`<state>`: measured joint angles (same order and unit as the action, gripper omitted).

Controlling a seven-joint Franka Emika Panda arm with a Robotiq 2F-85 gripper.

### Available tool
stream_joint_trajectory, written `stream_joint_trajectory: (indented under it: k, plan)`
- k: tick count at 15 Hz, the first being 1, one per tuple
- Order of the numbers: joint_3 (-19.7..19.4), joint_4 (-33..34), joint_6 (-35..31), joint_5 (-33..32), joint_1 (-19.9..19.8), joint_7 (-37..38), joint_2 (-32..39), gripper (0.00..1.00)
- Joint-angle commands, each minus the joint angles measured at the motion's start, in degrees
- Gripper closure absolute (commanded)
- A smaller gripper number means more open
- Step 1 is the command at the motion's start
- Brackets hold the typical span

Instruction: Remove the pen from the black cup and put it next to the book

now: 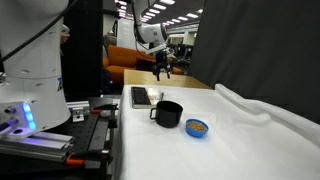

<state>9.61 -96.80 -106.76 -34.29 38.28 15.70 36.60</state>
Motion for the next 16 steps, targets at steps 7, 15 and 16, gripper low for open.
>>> stream_joint_trajectory:
  k: [7, 15, 16]
  plan:
    - [0.0, 0.4, 0.2, 1.0, -0.1, -0.1, 0.2, 0.03]
    - [0.0, 0.4, 0.2, 1.0, -0.1, -0.1, 0.2, 0.03]
    - [0.0, 0.4, 0.2, 1.0, -0.1, -0.1, 0.2, 0.03]
